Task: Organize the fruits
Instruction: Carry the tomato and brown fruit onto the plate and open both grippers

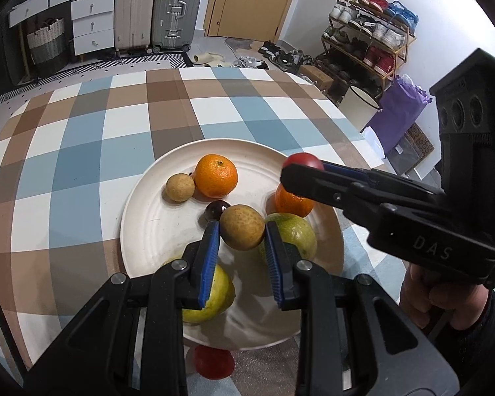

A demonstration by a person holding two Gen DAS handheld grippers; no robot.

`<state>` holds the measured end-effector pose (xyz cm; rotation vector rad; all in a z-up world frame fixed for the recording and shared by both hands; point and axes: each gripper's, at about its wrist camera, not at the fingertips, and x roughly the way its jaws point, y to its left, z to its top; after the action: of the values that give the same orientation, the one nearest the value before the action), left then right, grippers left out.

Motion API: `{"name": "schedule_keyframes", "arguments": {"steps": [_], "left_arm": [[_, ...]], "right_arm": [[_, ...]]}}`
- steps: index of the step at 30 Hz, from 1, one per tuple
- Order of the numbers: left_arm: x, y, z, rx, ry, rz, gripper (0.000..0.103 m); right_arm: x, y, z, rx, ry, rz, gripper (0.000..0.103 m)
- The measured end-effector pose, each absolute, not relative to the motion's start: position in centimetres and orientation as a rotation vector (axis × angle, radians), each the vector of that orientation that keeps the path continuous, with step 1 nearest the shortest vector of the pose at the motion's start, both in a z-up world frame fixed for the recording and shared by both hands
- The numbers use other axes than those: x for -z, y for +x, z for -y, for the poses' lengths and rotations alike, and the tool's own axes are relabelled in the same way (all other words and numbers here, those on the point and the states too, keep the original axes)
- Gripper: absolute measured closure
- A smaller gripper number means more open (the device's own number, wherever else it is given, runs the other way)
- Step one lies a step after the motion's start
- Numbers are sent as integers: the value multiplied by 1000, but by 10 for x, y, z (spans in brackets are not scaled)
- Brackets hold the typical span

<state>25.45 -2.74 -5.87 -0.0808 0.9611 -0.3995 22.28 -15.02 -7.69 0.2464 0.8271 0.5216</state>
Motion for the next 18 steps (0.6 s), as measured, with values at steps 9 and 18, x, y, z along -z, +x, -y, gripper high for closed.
{"name": "schedule_keyframes", "arguments": {"steps": [9,18], "left_arm": [[62,259,34,419,-57,-966,78],[49,249,31,400,-48,-946,75]], "right_arm": [[85,227,144,-512,229,-850,70],[67,216,155,-501,257,-792,55]]}}
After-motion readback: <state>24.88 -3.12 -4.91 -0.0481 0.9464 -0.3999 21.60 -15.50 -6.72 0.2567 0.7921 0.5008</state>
